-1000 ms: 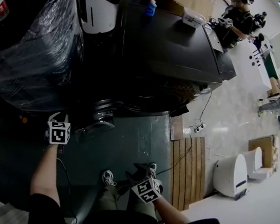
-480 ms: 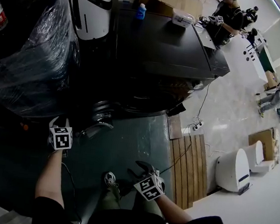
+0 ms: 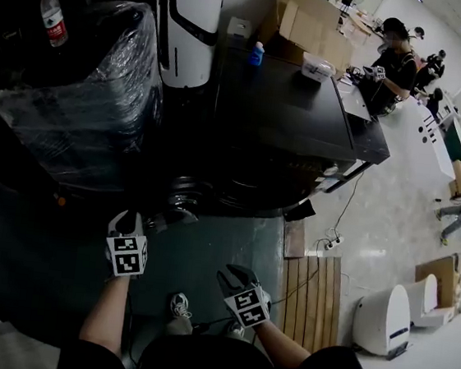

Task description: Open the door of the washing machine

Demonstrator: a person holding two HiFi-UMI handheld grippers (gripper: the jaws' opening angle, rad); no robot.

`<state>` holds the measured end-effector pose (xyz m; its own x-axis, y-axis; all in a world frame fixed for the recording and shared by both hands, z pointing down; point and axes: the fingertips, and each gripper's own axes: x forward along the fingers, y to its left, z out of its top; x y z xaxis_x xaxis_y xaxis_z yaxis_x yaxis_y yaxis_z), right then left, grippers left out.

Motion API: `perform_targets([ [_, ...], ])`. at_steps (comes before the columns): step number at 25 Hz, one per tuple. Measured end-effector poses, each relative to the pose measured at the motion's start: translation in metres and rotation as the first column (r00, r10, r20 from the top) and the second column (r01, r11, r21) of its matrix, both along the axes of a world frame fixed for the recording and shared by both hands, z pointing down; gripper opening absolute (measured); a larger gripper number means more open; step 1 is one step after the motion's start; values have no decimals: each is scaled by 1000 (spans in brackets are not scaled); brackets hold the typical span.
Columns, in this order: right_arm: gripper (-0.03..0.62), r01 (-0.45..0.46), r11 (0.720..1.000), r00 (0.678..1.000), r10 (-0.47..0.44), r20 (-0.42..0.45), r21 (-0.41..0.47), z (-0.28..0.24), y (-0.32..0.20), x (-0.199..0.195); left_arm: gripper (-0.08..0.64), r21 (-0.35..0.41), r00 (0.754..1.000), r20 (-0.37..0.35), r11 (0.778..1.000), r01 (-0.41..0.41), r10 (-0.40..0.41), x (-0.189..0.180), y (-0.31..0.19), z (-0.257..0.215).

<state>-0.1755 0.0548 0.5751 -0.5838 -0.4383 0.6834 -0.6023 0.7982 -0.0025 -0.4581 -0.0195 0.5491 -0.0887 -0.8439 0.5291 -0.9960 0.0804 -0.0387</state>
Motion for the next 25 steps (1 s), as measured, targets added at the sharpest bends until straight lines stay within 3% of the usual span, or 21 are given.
perform_targets([
  [6, 8, 2, 997, 1000, -3, 18, 77, -29, 1, 31, 32, 60, 1000, -13, 998, 13, -12, 47, 47, -37],
  [12, 6, -57, 993, 993, 47, 107, 100, -61, 8, 71, 20, 92, 1000, -7, 995, 26, -25, 102, 97, -65],
  [25, 6, -62, 986, 977, 28, 213, 153, -113, 50, 155, 17, 167, 999, -15, 985, -48, 51, 236, 177, -118],
])
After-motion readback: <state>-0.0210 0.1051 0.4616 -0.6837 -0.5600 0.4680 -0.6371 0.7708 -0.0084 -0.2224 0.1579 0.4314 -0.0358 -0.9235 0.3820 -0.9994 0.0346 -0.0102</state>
